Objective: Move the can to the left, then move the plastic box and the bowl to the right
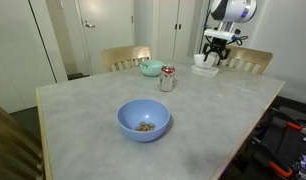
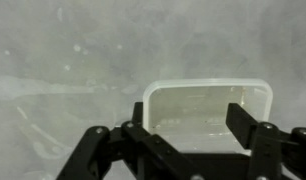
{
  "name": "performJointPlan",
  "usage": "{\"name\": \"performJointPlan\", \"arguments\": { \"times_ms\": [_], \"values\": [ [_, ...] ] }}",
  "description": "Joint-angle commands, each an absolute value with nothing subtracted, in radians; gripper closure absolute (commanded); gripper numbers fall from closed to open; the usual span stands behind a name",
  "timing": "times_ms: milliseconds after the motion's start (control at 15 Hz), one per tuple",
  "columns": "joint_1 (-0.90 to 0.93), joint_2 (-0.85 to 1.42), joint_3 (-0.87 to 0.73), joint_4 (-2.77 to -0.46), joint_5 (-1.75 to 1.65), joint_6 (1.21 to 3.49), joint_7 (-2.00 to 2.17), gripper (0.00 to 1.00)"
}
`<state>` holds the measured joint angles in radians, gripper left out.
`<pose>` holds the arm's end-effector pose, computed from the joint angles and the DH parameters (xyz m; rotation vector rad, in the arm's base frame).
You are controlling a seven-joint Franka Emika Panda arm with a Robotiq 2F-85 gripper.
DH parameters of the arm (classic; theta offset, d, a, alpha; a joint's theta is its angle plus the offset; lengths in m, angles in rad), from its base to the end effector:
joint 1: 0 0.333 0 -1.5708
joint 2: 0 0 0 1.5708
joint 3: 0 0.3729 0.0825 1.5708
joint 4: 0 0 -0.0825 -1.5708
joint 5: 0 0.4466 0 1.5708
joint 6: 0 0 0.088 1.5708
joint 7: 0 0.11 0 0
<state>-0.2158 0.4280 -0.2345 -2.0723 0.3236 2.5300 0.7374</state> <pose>0.5901 -0.2847 0.2294 -2.2989 1.9883 -0.0562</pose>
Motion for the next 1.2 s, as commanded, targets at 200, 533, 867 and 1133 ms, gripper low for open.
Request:
{"name": "performJointPlan", "arguments": {
  "times_ms": [200,533,867,1133],
  "values": [
    [-0.19,0.267,-0.191,-2.114,0.312,2.329,0.593,0.0],
    [-0.143,0.165,-0.169,-2.135,0.275,2.159,0.494,0.0],
    [-0.092,0.073,-0.125,-2.207,0.258,2.108,0.422,0.0],
    [-0.055,0.014,-0.085,-2.269,0.249,2.126,0.416,0.0]
  ]
}}
